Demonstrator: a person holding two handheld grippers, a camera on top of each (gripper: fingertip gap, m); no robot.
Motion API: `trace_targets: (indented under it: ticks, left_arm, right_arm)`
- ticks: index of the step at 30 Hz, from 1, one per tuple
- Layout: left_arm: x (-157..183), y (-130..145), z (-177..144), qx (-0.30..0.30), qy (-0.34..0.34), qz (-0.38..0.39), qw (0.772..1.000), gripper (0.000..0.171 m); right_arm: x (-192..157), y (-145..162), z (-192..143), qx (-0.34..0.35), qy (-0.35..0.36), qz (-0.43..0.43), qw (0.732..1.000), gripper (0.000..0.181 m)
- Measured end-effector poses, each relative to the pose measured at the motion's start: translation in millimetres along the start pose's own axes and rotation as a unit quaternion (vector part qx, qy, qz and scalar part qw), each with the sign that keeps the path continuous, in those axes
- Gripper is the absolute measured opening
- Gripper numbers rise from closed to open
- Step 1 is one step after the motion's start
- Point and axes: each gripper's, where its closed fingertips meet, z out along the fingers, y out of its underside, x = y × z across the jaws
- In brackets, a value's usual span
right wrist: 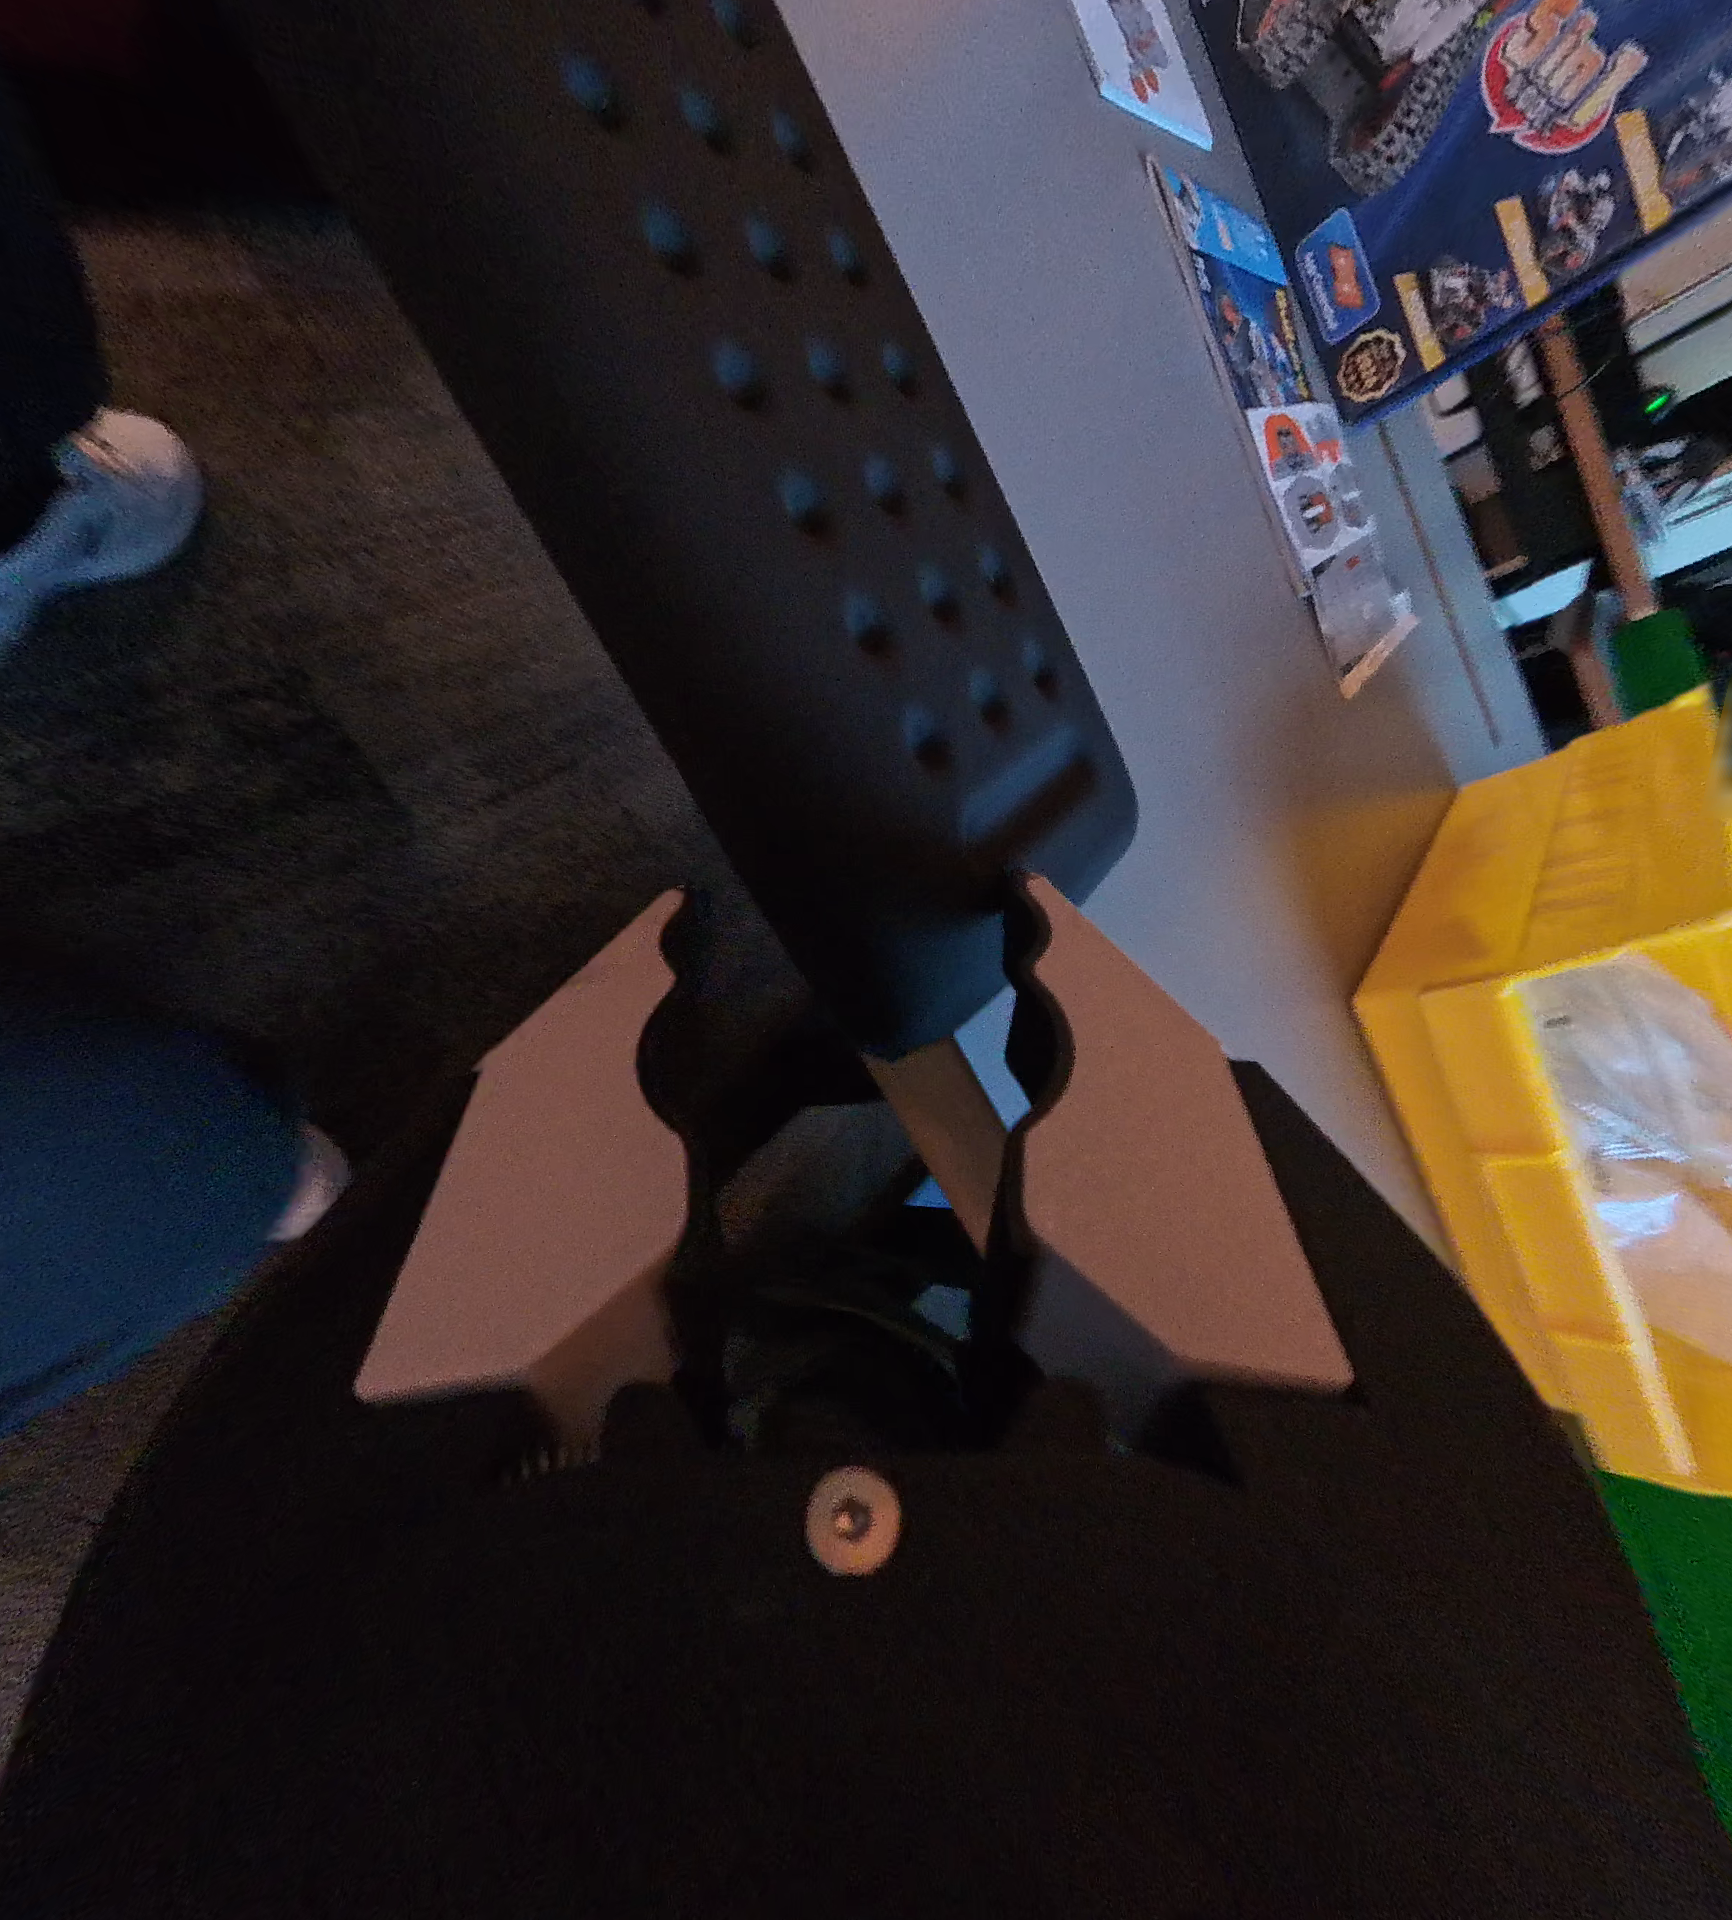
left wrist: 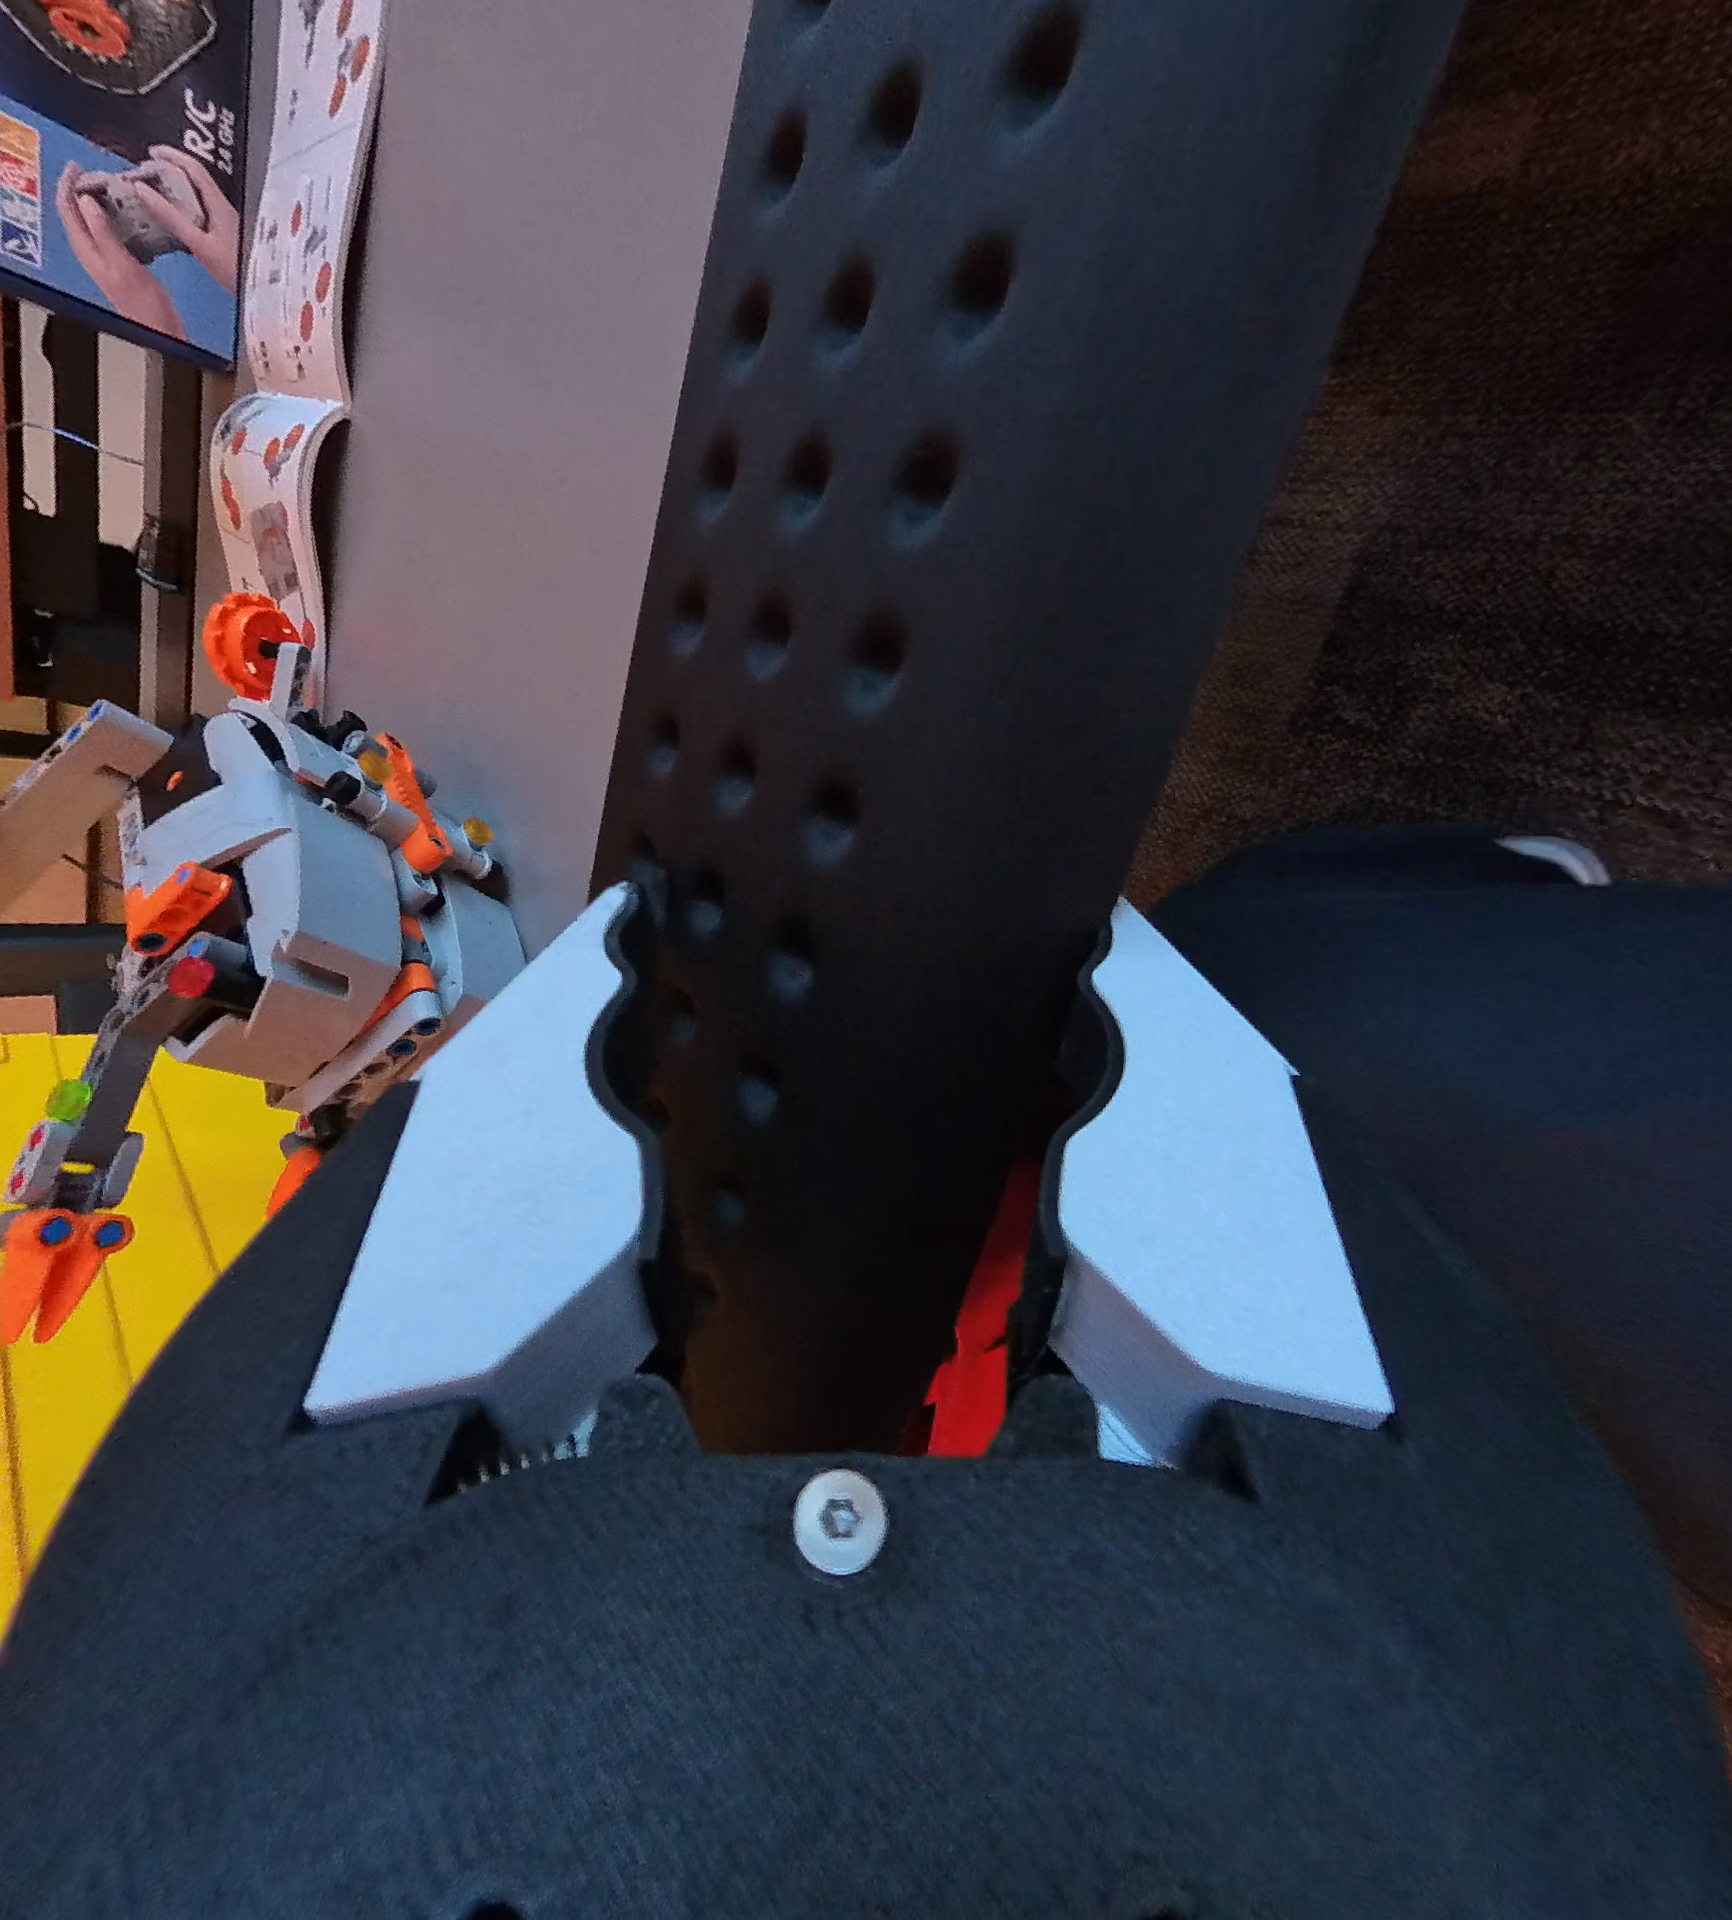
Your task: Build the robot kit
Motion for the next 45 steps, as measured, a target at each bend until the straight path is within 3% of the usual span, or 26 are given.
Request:
trace_targets:
  ticks: [5, 13, 17, 19, 22, 25, 27, 29, 32, 35, 38, 41, 43, 45]
  left_arm:
    - [1, 0, 1, 0.013, 0.014, -0.032, 0.999, 0.082]
    - [-2, -4, 5, 0.053, 0.086, -0.059, 0.993, 0.093]
    - [-3, -5, 2, 0.048, 0.077, -0.061, 0.994, 0.096]
    - [-2, -13, -10, 0.08, 0.087, -0.088, 0.989, 0.096]
    - [-20, -21, -32, 0.126, 0.079, -0.177, 0.973, 0.091]
    - [-46, -31, -45, 0.184, 0.064, -0.281, 0.94, 0.081]
    - [-41, -41, -39, 0.2, 0.068, -0.302, 0.93, 0.083]
    - [-27, -43, -29, 0.175, 0.07, -0.292, 0.938, 0.087]
    - [-5, -25, -22, 0.079, 0.064, -0.213, 0.972, 0.103]
    - [0, -7, -11, 0.037, 0.054, -0.209, 0.976, 0.101]
    - [-4, -4, -5, 0.049, 0.068, -0.23, 0.969, 0.115]
    - [-5, -5, -7, 0.044, 0.099, -0.234, 0.966, 0.118]
    - [-13, -19, -20, 0.081, 0.125, -0.237, 0.96, 0.101]
    - [-46, -48, -42, 0.166, 0.121, -0.276, 0.939, 0.084]
  right_arm:
    - [8, 1, 0, 0.043, -0.053, 0.161, 0.985, 0.055]
    - [8, -6, -3, -0.017, -0.07, 0.17, 0.983, 0.071]
    - [20, -104, -8, 0.121, -0.138, 0.143, 0.972, 0.072]
    - [33, -161, 9, 0.195, -0.163, 0.126, 0.959, 0.064]
    - [22, -237, 66, 0.233, -0.236, 0.073, 0.941, 0.062]
    - [-5, -303, 133, 0.255, -0.3, 0.001, 0.919, 0.062]
    - [-22, -339, 180, 0.257, -0.341, 0.005, 0.904, 0.063]
    - [-39, -366, 214, 0.249, -0.395, 0.028, 0.884, 0.062]
    - [-50, -380, 228, 0.213, -0.452, 0.034, 0.866, 0.06]
    - [-41, -371, 218, 0.237, -0.453, 0.011, 0.859, 0.06]
    - [-25, -358, 230, 0.245, -0.423, 0.013, 0.872, 0.059]
    - [-19, -359, 245, 0.233, -0.424, 0.04, 0.874, 0.056]
    - [-19, -363, 253, 0.22, -0.43, 0.067, 0.873, 0.053]
    - [-26, -370, 252, 0.217, -0.449, 0.074, 0.863, 0.053]
